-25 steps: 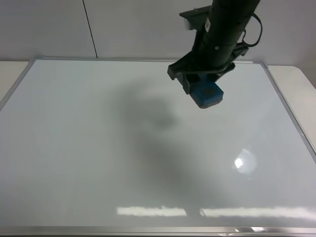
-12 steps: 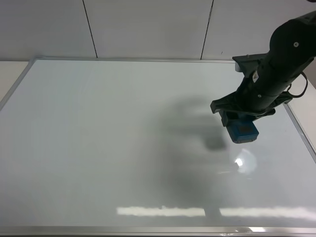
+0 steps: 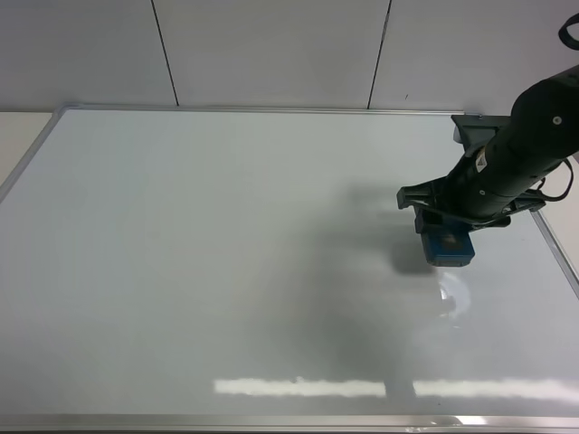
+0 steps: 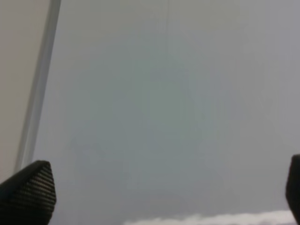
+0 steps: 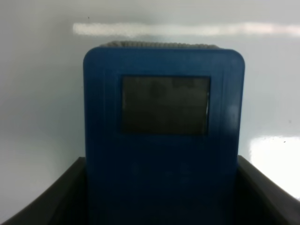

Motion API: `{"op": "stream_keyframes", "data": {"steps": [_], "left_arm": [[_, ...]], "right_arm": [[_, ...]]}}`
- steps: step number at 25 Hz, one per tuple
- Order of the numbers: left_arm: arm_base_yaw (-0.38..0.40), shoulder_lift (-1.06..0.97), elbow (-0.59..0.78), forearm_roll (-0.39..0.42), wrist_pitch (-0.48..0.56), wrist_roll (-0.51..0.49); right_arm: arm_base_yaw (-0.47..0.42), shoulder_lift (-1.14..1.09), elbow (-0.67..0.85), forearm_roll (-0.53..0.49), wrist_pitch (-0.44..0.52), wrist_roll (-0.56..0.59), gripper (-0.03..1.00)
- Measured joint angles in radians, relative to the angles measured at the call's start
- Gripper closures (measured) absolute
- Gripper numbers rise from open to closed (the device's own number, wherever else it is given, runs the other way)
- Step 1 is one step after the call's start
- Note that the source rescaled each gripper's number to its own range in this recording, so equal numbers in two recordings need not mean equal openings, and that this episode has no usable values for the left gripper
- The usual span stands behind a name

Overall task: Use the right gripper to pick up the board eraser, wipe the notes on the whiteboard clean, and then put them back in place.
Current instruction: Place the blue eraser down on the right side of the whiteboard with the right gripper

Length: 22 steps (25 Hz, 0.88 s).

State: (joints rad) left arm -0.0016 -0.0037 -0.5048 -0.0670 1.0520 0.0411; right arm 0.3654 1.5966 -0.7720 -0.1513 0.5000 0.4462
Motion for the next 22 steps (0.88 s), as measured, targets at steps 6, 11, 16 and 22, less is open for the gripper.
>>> {"op": "stream_keyframes", "data": {"steps": [6,11,16,22], "left_arm": [[0.0,0.0,0.0,0.0,0.0,0.0],[0.0,0.0,0.0,0.0,0.0,0.0],[0.0,0.0,0.0,0.0,0.0,0.0],[0.0,0.0,0.0,0.0,0.0,0.0]], "right_arm": [[0.0,0.0,0.021,0.006,-0.034,0.005,0.92],[0.0,0.0,0.021,0.006,-0.033,0.007,0.92],[0.0,0.0,0.021,0.006,-0.033,0.004,0.92],[0.0,0.0,0.021,-0.003,-0.05,-0.045,0.2]]}}
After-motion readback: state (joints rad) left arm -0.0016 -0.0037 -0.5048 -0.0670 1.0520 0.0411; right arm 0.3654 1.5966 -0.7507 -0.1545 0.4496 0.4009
